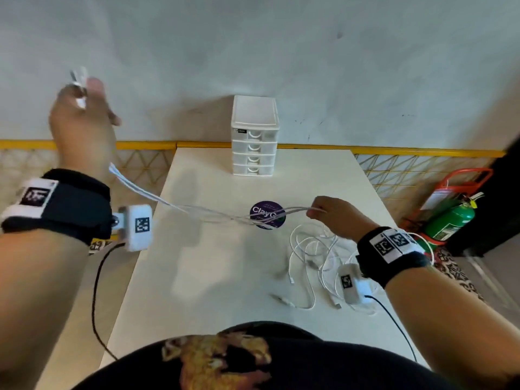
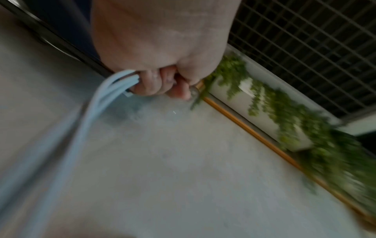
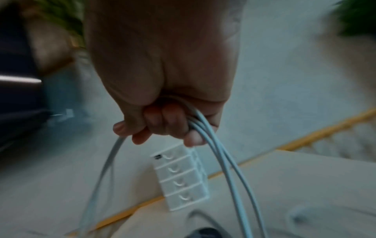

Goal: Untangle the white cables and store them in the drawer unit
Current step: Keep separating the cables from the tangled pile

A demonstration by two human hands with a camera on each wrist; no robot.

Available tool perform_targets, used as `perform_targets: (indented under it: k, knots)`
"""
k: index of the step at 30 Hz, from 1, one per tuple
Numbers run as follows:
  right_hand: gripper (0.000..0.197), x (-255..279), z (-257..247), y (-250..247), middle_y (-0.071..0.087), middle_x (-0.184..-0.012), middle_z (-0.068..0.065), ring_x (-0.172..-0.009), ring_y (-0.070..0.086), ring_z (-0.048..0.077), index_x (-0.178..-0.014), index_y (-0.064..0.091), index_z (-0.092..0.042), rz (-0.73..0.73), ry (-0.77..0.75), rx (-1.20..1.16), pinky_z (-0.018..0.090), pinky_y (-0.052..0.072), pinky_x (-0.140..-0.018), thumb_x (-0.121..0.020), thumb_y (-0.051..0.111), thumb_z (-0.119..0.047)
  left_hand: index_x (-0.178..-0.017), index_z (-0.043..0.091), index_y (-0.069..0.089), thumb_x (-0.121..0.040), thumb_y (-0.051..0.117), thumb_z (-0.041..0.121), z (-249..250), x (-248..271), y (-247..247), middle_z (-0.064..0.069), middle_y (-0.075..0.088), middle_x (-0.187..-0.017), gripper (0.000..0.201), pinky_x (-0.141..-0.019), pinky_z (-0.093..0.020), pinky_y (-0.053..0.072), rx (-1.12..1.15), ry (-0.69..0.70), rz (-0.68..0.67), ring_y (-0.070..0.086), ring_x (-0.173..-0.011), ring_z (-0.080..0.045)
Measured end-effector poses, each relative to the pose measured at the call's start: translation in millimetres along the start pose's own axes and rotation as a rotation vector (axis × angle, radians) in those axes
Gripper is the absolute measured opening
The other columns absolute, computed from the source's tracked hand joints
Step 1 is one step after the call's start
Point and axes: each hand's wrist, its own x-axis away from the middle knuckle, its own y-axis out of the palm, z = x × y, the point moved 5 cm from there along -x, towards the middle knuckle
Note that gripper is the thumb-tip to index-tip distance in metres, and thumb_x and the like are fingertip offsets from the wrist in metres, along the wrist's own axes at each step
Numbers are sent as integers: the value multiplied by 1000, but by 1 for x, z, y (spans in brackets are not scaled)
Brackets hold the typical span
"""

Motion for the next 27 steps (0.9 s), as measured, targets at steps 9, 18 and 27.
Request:
perform_targets:
  k: [9, 18, 27]
  knots:
    - [13, 2, -125, 23, 63, -87, 2, -77, 56, 15, -88, 59, -15, -37, -316, 61, 19, 42, -66, -84, 68, -23, -97, 19, 64, -96, 46, 54, -43, 181, 116, 1, 68, -90, 39, -71, -20, 40, -509, 19, -1162, 62, -91, -20]
    - [14, 19, 26, 3, 61, -68, 1, -60, 56, 15, -85, 58, -14, 94, 156, -60, 27, 42, -61, -87, 68, -23, -82, 24, 64, -85, 62, 50, -83, 1, -24, -3, 60, -75, 26, -59, -14, 49, -332, -266, -292, 54, -64, -17]
    - [21, 23, -5, 27, 51, -59, 0, -52, 51, 15, -82, 65, -19, 107, 142, -100, 21, 38, -51, -94, 48, -22, -76, 21, 68, -88, 52, 54, -136, 6, -43, -5, 63, -86, 39, -77, -38, 45, -500, -301, -327, 51, -77, -23]
